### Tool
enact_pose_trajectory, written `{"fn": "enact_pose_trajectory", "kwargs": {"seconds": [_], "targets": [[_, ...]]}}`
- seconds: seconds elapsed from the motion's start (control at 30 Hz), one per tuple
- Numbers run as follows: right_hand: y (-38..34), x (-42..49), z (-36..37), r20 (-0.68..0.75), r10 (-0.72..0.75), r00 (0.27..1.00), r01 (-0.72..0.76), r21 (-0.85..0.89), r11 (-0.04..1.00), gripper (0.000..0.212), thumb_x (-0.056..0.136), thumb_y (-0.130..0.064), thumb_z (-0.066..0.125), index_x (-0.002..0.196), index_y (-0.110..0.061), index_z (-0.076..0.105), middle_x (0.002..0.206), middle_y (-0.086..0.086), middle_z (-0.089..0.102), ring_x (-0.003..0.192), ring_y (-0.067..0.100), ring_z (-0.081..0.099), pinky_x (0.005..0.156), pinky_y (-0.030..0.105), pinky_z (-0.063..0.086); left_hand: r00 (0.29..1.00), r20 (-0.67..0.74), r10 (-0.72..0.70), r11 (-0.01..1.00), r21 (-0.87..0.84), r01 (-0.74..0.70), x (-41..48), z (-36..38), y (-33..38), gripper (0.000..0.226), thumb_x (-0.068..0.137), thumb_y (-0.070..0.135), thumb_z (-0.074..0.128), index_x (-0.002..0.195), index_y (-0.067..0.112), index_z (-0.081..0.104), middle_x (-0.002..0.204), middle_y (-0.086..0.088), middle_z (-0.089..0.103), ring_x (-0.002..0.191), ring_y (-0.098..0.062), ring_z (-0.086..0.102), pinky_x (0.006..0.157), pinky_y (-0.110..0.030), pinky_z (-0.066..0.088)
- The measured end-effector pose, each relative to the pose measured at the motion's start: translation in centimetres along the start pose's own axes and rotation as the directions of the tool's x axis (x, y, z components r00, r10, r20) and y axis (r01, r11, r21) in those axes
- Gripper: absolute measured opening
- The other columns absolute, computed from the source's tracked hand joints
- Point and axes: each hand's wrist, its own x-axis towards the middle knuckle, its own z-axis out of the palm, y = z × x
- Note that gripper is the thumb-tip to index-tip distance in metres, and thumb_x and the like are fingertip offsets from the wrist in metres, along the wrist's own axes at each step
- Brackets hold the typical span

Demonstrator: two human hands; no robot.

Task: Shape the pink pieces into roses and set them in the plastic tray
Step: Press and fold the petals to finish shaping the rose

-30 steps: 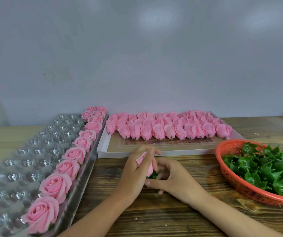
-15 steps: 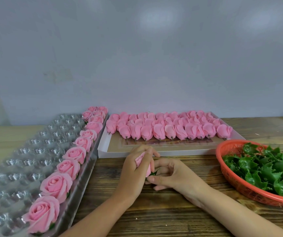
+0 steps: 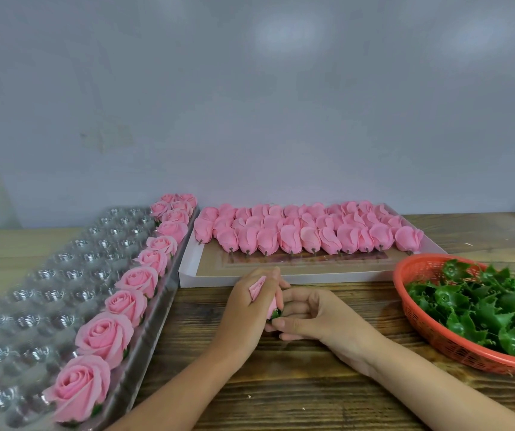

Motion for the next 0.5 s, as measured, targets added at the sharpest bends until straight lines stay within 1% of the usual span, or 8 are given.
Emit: {"fn": "enact_pose_trajectory", "kwargs": {"seconds": [0.07, 0.13, 0.2, 0.23, 0.3, 0.37, 0.43, 0.5], "targets": [[0.04, 0.04, -0.1, 0.007, 0.005, 1.0, -0.005, 0.02, 1.0, 0.021, 0.085, -0.002, 0.073, 0.1, -0.016, 0.075, 0.095, 0.011, 0.077, 0.095, 0.017, 0.074, 0.075, 0.02, 0.056, 1.0, 0.012, 0.0, 1.0, -0.007, 0.0, 0.05, -0.06, -0.03, 0.056, 0.085, 0.052, 0.042, 0.075, 0.0, 0.062, 0.07, 0.007, 0.061, 0.074, 0.001, 0.059, 0.065, -0.007, 0.041], [0.17, 0.16, -0.23, 0.004, 0.005, 1.0, -0.005, 0.035, 0.999, 0.023, 0.084, 0.0, 0.073, 0.104, -0.013, 0.074, 0.096, 0.012, 0.077, 0.094, 0.017, 0.074, 0.075, 0.02, 0.056, 1.0, 0.019, -0.005, 1.0, -0.014, 0.005, 0.1, -0.1, -0.06, 0.056, 0.085, 0.051, 0.042, 0.076, -0.001, 0.06, 0.075, 0.008, 0.064, 0.078, 0.001, 0.06, 0.069, -0.008, 0.04], [0.36, 0.28, -0.29, -0.004, -0.003, 1.0, 0.003, 0.039, 0.999, 0.028, 0.083, 0.003, 0.073, 0.109, -0.006, 0.072, 0.097, 0.014, 0.076, 0.092, 0.018, 0.074, 0.075, 0.021, 0.057, 1.0, 0.016, 0.001, 1.0, -0.021, -0.001, 0.09, -0.06, -0.15, 0.051, 0.088, 0.049, 0.042, 0.075, 0.002, 0.058, 0.085, 0.001, 0.066, 0.085, -0.003, 0.061, 0.072, -0.007, 0.041], [0.46, 0.32, -0.3, -0.009, -0.013, 1.0, 0.013, 0.027, 1.0, 0.03, 0.082, 0.005, 0.073, 0.111, -0.004, 0.071, 0.097, 0.015, 0.076, 0.091, 0.018, 0.074, 0.076, 0.022, 0.057, 1.0, 0.02, 0.01, 1.0, -0.019, -0.01, 0.05, -0.01, -0.15, 0.048, 0.091, 0.048, 0.044, 0.077, 0.004, 0.058, 0.087, -0.001, 0.066, 0.087, -0.006, 0.061, 0.072, -0.007, 0.042], [0.68, 0.38, -0.3, -0.026, -0.039, 0.999, 0.039, 0.003, 0.999, 0.032, 0.081, 0.009, 0.072, 0.111, 0.0, 0.07, 0.096, 0.017, 0.076, 0.087, 0.018, 0.074, 0.076, 0.022, 0.057, 0.999, 0.043, 0.019, 1.0, -0.004, -0.019, -0.04, 0.12, -0.07, 0.041, 0.095, 0.043, 0.046, 0.083, 0.008, 0.061, 0.086, -0.003, 0.064, 0.083, -0.008, 0.06, 0.066, -0.008, 0.045], [0.86, 0.39, -0.29, -0.049, -0.056, 0.997, 0.056, -0.002, 0.998, 0.033, 0.08, 0.011, 0.072, 0.111, 0.001, 0.07, 0.094, 0.017, 0.076, 0.084, 0.018, 0.074, 0.075, 0.023, 0.057, 0.998, 0.063, 0.014, 1.0, 0.009, -0.014, -0.08, 0.19, -0.04, 0.032, 0.097, 0.034, 0.044, 0.086, 0.011, 0.063, 0.086, -0.005, 0.063, 0.079, -0.004, 0.059, 0.06, -0.007, 0.044], [0.92, 0.34, -0.23, -0.053, -0.082, 0.995, 0.08, -0.03, 0.996, 0.032, 0.079, 0.011, 0.073, 0.109, 0.0, 0.071, 0.094, 0.017, 0.076, 0.083, 0.019, 0.073, 0.078, 0.024, 0.057, 0.997, 0.072, -0.001, 1.0, 0.015, 0.0, -0.08, 0.19, -0.05, 0.026, 0.101, 0.027, 0.042, 0.093, 0.016, 0.065, 0.09, 0.0, 0.065, 0.082, 0.0, 0.059, 0.061, -0.006, 0.044], [0.96, 0.24, -0.15, -0.053, -0.113, 0.992, 0.109, -0.066, 0.992, 0.032, 0.077, 0.009, 0.076, 0.107, -0.002, 0.072, 0.095, 0.017, 0.076, 0.083, 0.019, 0.073, 0.08, 0.024, 0.057, 0.997, 0.077, -0.011, 1.0, 0.029, 0.009, -0.05, 0.16, -0.07, 0.025, 0.1, 0.025, 0.041, 0.098, 0.019, 0.065, 0.097, 0.006, 0.066, 0.092, 0.002, 0.06, 0.068, -0.004, 0.044]]}}
